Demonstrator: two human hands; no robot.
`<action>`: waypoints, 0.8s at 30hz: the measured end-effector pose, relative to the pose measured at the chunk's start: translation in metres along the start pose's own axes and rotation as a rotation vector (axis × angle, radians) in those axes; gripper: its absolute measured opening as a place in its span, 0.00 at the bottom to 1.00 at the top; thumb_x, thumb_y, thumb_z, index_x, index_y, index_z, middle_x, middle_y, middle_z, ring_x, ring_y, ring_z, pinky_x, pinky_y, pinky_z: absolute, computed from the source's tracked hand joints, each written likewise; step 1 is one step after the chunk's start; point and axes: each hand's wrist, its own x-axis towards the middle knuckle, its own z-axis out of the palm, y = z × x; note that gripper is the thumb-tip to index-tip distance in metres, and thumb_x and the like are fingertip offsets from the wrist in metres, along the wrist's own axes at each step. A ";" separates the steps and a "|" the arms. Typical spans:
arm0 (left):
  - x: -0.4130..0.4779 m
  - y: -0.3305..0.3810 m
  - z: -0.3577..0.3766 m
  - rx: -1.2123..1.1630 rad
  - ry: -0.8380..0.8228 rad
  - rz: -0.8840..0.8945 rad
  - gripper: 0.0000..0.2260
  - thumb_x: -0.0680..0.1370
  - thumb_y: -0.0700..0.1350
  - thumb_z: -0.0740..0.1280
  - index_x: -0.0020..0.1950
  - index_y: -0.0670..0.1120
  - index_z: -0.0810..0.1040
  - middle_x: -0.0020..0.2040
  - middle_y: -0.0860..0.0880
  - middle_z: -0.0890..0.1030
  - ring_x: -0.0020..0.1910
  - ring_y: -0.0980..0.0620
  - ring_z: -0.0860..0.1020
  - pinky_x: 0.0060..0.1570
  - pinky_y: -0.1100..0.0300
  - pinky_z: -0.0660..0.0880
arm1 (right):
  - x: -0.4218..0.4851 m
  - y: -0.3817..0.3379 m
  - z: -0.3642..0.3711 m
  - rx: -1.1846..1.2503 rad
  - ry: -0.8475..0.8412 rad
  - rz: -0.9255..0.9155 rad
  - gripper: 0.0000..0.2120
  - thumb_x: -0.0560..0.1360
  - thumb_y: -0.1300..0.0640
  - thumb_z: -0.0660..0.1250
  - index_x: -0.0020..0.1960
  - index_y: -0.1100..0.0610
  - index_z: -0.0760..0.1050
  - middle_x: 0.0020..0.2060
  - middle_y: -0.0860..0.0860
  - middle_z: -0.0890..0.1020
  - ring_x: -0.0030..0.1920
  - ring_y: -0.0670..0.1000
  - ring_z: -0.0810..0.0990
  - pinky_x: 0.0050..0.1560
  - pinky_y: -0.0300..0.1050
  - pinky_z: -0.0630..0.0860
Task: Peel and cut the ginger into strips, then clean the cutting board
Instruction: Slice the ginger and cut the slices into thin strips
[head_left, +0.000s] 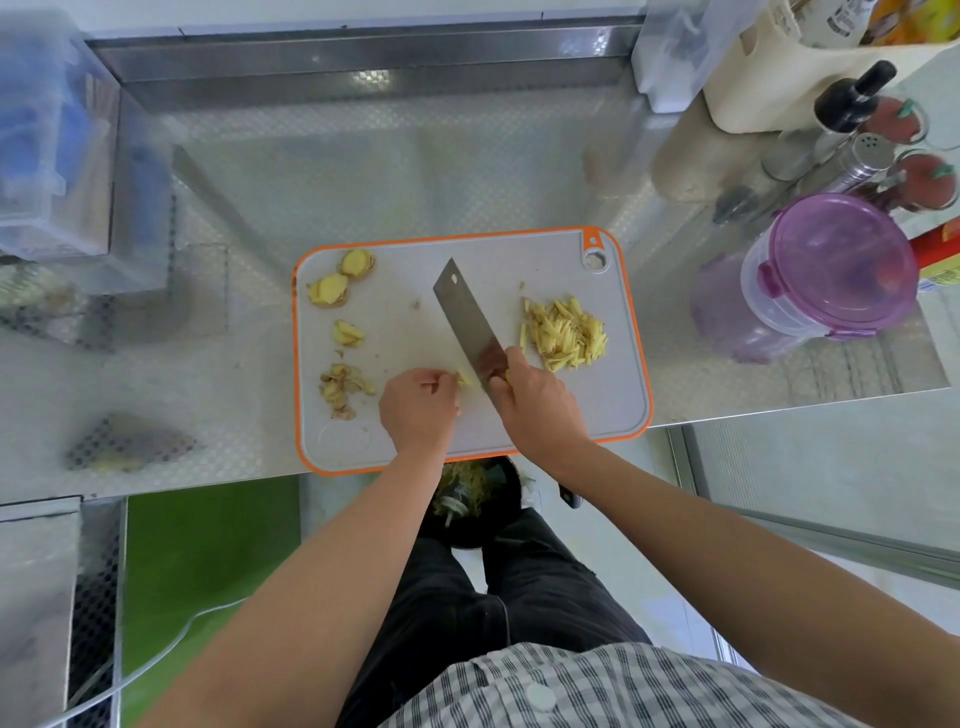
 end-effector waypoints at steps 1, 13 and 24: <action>-0.001 -0.001 -0.002 0.026 0.015 0.022 0.08 0.74 0.44 0.65 0.35 0.51 0.79 0.30 0.49 0.82 0.34 0.48 0.82 0.43 0.51 0.80 | -0.002 -0.002 0.001 -0.010 -0.017 -0.010 0.07 0.82 0.55 0.54 0.53 0.59 0.62 0.35 0.54 0.71 0.35 0.57 0.69 0.34 0.47 0.64; -0.006 -0.002 -0.003 0.322 -0.013 0.267 0.05 0.76 0.41 0.65 0.50 0.46 0.78 0.43 0.50 0.79 0.43 0.52 0.75 0.45 0.62 0.67 | 0.002 0.022 -0.006 -0.012 0.086 0.196 0.10 0.82 0.55 0.54 0.60 0.60 0.64 0.38 0.54 0.72 0.40 0.59 0.74 0.38 0.47 0.65; -0.001 0.001 0.003 0.375 -0.040 0.274 0.06 0.76 0.40 0.65 0.51 0.46 0.79 0.45 0.48 0.79 0.45 0.49 0.76 0.45 0.62 0.68 | 0.008 0.032 -0.017 0.070 0.117 0.213 0.05 0.81 0.56 0.55 0.50 0.59 0.63 0.32 0.51 0.69 0.37 0.58 0.71 0.35 0.47 0.64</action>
